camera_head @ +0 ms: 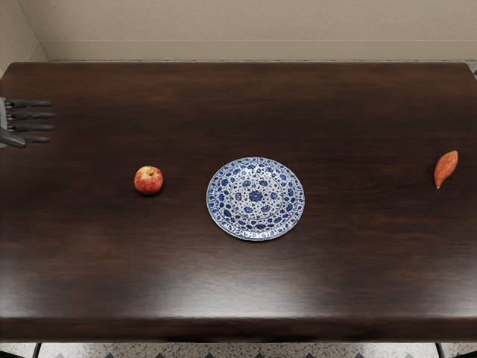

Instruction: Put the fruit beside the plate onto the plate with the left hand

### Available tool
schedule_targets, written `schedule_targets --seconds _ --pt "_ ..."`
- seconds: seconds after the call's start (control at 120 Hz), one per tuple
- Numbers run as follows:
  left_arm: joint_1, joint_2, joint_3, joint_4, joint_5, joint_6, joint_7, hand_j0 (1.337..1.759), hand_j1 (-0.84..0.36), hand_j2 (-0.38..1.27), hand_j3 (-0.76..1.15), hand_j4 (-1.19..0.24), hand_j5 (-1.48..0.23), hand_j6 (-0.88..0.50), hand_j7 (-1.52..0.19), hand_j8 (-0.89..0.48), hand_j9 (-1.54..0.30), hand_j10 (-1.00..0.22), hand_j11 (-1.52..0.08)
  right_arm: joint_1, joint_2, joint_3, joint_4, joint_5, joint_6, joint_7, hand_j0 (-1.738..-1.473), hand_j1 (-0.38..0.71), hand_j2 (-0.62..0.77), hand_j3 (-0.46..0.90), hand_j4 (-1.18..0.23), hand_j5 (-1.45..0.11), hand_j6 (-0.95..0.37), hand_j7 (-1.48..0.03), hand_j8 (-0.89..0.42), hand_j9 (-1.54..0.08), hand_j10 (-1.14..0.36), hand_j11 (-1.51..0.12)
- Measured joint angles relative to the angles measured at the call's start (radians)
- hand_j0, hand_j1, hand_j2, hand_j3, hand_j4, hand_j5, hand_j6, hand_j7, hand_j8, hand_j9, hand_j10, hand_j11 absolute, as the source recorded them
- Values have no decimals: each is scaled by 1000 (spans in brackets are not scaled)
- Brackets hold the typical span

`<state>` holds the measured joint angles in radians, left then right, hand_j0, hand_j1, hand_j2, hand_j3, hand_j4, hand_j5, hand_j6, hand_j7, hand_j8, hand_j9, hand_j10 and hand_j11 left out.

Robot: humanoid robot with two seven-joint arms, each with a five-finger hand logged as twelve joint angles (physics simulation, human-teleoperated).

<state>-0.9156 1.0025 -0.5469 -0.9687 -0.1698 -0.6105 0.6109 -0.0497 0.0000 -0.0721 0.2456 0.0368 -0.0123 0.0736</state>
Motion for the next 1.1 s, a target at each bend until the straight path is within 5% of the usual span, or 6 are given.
schedule_targets --seconds 0.092,0.392,0.592,0.742,0.842,1.1 --pt "-6 -14 0 2 3 -1 0 1658 331 4 0 -13 -19 -12 -19 -12 -19 -13 -19 0 0 -1 1 0 0 0 -1658 -335 -2 0 -11 -15 -11 -15 -11 -15 -11 -15" --pt "-156 -342 -1 -2 314 -1 0 1658 319 5 0 -24 -33 -24 -33 -24 -33 -24 -33 1 0 0 0 0 0 0 -1658 -335 -2 0 -11 -15 -11 -15 -11 -15 -11 -15" --pt "-165 -357 -6 -52 528 -1 0 1658 292 9 0 -48 -62 -48 -62 -48 -62 -48 -62 1 0 0 0 0 0 0 -1658 -335 -2 0 -11 -15 -11 -15 -11 -15 -11 -15" --pt "-150 -243 22 -268 707 215 0 1658 298 9 0 -44 -56 -44 -56 -44 -56 -44 -56 1 0 0 0 0 0 0 -1658 -335 -2 0 -11 -15 -11 -15 -11 -15 -11 -15" --pt "-157 -280 65 -409 843 330 0 1658 301 9 0 -42 -53 -43 -53 -42 -53 -42 -53 1 0 0 0 0 0 0 -1658 -335 -2 0 -11 -15 -11 -15 -11 -15 -11 -15" --pt "-257 -418 375 -483 1090 523 0 1658 290 11 0 -53 -66 -54 -66 -53 -65 -52 -65 1 0 0 0 0 0 0 -1658 -335 -2 0 -11 -15 -11 -15 -11 -15 -11 -15"
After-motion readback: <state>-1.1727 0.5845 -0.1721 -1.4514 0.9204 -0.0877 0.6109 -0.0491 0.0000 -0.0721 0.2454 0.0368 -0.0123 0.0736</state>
